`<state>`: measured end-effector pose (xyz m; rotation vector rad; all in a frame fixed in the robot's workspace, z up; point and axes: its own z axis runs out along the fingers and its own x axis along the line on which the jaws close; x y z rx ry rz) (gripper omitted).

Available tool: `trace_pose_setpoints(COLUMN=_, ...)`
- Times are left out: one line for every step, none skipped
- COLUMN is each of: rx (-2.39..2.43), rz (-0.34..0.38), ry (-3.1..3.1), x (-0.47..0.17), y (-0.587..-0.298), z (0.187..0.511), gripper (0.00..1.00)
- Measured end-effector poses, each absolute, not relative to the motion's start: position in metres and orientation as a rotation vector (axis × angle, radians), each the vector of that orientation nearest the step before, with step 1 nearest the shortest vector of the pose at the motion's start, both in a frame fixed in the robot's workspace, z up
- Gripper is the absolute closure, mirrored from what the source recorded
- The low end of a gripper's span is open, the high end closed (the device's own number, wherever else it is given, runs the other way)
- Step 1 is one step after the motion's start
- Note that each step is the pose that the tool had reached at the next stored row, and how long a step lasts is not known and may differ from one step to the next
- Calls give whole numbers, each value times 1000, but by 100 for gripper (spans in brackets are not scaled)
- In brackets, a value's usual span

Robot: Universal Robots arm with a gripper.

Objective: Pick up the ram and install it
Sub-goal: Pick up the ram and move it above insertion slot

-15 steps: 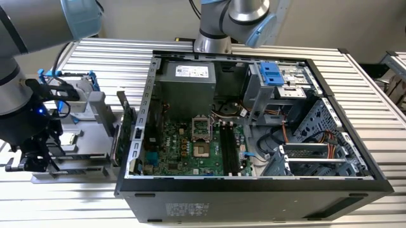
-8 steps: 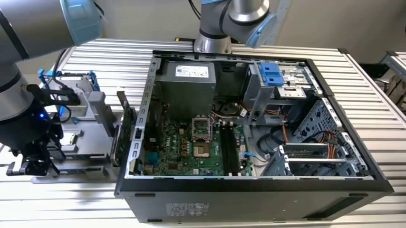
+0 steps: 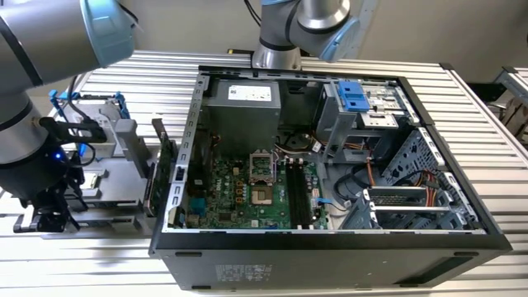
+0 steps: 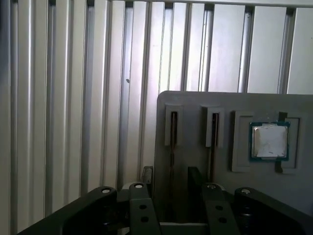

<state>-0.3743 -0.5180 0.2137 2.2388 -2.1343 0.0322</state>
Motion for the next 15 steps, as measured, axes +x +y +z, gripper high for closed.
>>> trace_pose_setpoints(rx=2239, rz=32, ry=-2134, x=-374, y=-518, z=212, gripper=0)
trace_pose_setpoints(rx=2239, rz=32, ry=-2134, x=-375, y=-518, z=211, gripper=0)
trace_pose_setpoints(rx=2239, rz=32, ry=-2134, x=-375, y=-518, z=209, gripper=0)
trace_pose_setpoints(rx=2239, rz=32, ry=-2134, x=-375, y=-518, z=208, gripper=0)
trace_pose_setpoints(rx=2239, rz=32, ry=-2134, x=-375, y=-518, z=207, gripper=0)
trace_pose_setpoints(rx=2239, rz=32, ry=-2134, x=-375, y=-518, z=206, gripper=0)
trace_pose_setpoints(rx=2239, rz=32, ry=-2134, x=-376, y=-518, z=205, gripper=0)
trace_pose_setpoints(rx=2239, rz=32, ry=-2134, x=-376, y=-519, z=205, gripper=0)
trace_pose_setpoints(rx=2239, rz=32, ry=-2134, x=-376, y=-519, z=204, gripper=0)
trace_pose_setpoints(rx=2239, rz=32, ry=-2135, x=-376, y=-519, z=203, gripper=0)
trace_pose_setpoints(rx=2239, rz=32, ry=-2135, x=-376, y=-519, z=202, gripper=0)
trace_pose_setpoints(rx=2238, rz=32, ry=-2135, x=-376, y=-519, z=201, gripper=0)
trace_pose_setpoints(rx=2237, rz=32, ry=-2136, x=-377, y=-519, z=201, gripper=0)
trace_pose_setpoints(rx=2236, rz=32, ry=-2137, x=-377, y=-520, z=200, gripper=0)
trace_pose_setpoints(rx=2235, rz=32, ry=-2138, x=-377, y=-520, z=199, gripper=0)
